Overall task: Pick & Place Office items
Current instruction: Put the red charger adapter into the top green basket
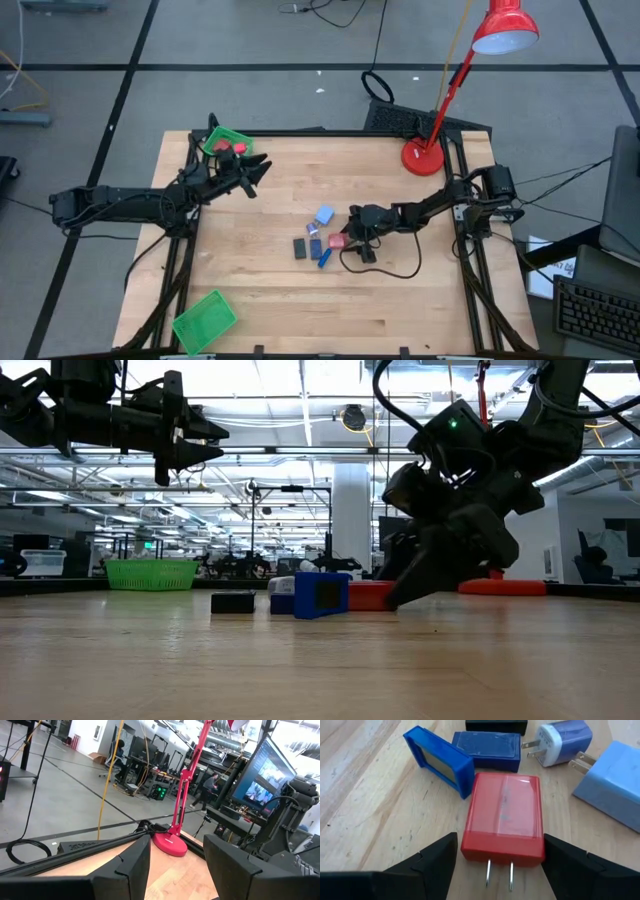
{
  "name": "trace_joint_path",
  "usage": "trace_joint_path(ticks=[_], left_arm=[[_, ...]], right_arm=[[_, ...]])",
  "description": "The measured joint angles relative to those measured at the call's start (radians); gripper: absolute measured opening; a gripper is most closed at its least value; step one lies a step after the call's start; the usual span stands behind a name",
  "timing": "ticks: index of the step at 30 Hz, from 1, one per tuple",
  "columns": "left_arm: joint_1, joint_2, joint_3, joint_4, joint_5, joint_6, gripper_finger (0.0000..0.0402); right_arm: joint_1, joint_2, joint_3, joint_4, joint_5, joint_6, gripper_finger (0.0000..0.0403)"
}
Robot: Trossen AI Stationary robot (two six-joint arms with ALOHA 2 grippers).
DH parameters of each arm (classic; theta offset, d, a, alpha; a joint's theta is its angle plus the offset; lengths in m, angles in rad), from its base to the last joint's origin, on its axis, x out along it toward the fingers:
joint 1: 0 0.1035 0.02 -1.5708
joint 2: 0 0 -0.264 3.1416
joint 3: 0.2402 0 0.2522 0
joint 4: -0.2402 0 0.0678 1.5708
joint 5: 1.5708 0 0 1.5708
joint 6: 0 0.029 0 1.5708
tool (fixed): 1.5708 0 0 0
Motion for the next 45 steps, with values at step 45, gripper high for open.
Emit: trace_joint_path(ticks=[45], left_arm=[[0.000,0.000,0.000,-0.019,0.000,0.000,0.0186]], right_arm=[[0.000,0.001,0.000,0.020,0.052,-0.045,0.0253]])
